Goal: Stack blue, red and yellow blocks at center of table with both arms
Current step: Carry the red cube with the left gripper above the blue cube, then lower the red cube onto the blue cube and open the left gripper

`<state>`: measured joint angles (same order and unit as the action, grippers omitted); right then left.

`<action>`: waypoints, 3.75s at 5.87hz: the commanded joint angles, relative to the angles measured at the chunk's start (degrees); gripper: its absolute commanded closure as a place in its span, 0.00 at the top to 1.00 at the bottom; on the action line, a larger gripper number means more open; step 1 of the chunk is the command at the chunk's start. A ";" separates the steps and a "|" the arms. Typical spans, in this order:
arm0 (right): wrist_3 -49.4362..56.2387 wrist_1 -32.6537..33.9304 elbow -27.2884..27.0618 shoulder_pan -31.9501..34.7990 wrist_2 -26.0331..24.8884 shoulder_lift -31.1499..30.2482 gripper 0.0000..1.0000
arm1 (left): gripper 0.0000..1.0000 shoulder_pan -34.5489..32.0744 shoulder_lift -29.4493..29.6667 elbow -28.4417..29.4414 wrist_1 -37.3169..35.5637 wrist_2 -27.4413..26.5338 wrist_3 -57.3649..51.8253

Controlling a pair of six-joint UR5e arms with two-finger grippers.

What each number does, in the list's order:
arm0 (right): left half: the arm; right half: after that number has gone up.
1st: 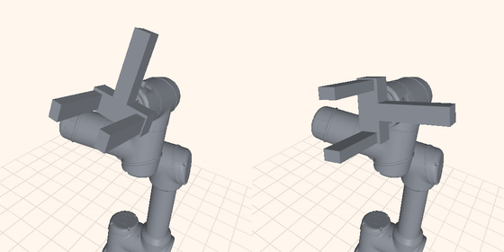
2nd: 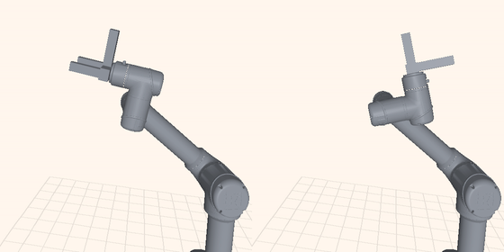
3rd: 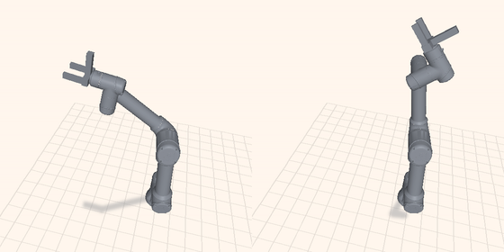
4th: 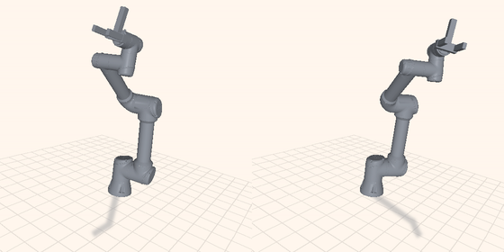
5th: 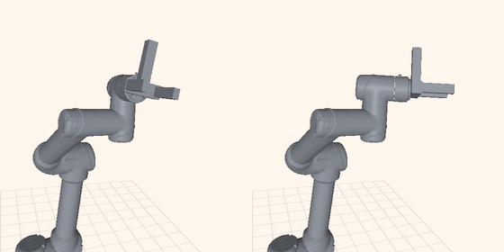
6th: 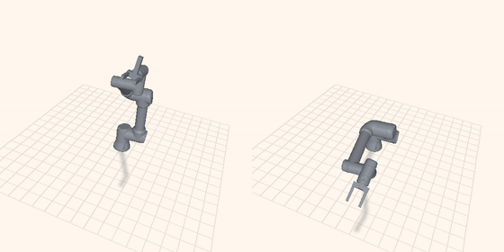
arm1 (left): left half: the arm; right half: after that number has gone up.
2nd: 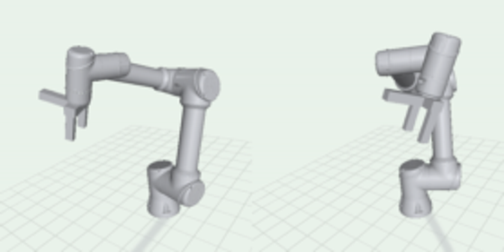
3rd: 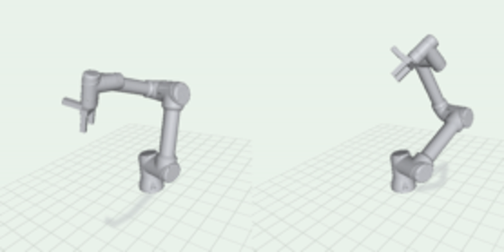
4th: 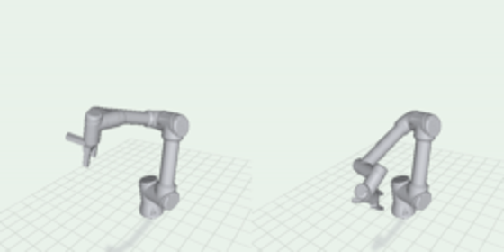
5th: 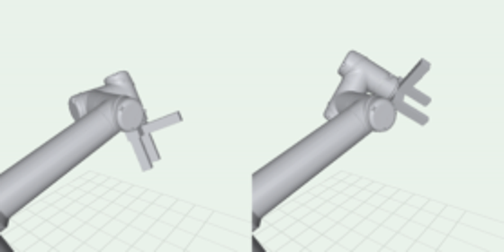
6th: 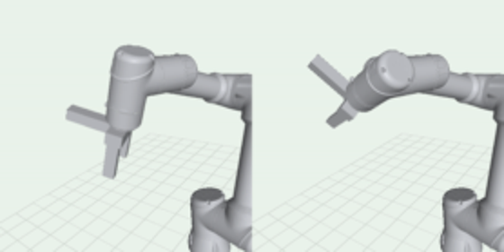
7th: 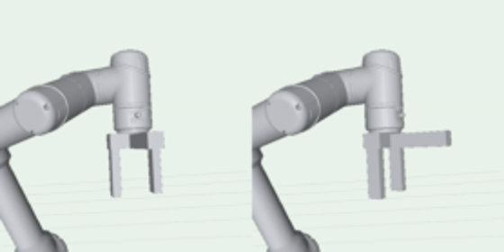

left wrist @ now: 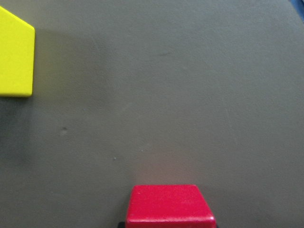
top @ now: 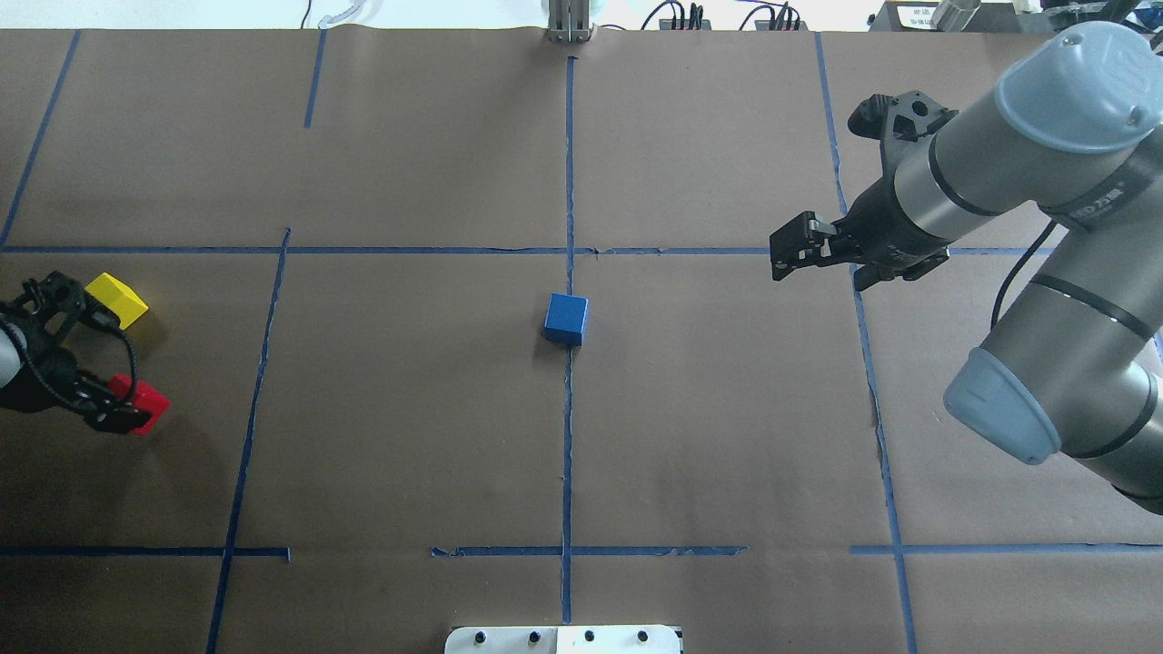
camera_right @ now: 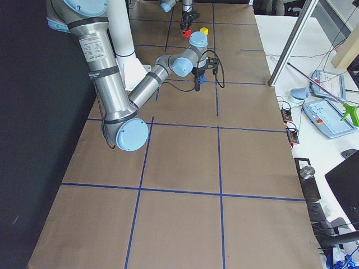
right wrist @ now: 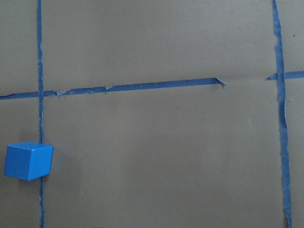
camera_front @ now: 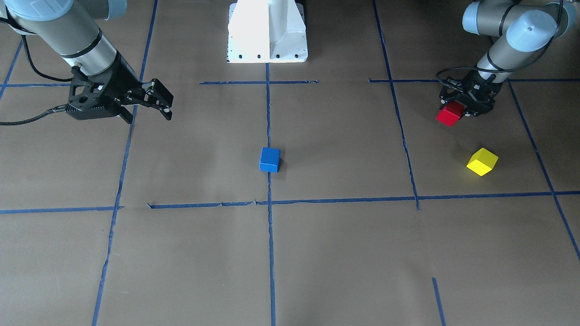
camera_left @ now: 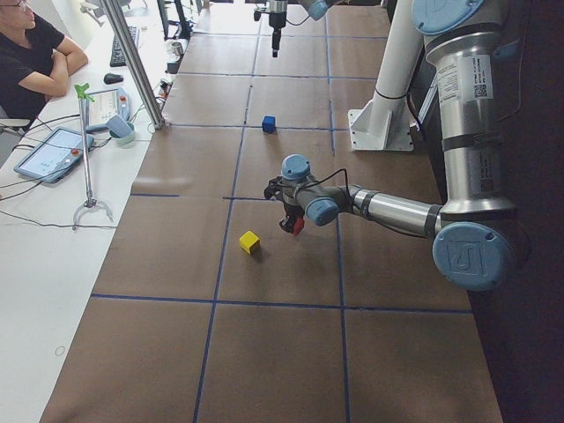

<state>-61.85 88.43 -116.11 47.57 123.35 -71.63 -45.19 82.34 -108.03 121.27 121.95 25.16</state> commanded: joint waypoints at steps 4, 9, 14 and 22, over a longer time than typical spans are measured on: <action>7.53 -0.02 -3.50 5.41 3.80 -9.31 1.00 | 0.00 6.41 44.34 3.84 -38.12 -0.57 22.76; 15.35 -0.10 -3.77 9.38 4.09 -13.63 1.00 | 0.02 13.90 63.38 27.78 -34.96 -12.00 30.42; 15.35 -0.02 -3.42 9.11 3.92 -12.93 1.00 | 0.02 13.63 63.21 30.16 -30.30 -12.08 31.70; 15.35 -0.02 -3.25 9.03 3.92 -12.66 1.00 | 0.63 13.63 62.77 29.99 -30.12 -12.00 33.55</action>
<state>-46.49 88.42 -119.38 56.60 127.27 -84.29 -31.56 145.10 -78.04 91.12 109.95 58.84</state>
